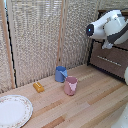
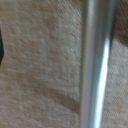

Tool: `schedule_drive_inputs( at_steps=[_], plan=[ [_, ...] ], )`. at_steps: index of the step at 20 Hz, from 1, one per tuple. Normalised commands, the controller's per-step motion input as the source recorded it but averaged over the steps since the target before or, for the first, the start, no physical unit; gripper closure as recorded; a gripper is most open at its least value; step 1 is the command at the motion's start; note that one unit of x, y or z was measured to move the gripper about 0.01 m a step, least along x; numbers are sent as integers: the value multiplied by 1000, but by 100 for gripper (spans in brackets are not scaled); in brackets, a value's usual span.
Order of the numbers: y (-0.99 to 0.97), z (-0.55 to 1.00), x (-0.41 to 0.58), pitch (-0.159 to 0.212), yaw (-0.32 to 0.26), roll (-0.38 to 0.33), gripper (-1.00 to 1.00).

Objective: Kindly get your arm to the topmost drawer handle. Get a good grip on it, then softly pull to open it.

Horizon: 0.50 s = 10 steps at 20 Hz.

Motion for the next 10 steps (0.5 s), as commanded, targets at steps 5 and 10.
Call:
schedule_drive_inputs(
  at_steps=[5,10],
  plan=[
    [-55,-17,0,4,285,3,100],
    [-31,-1,0,0,0,0,100]
  ],
)
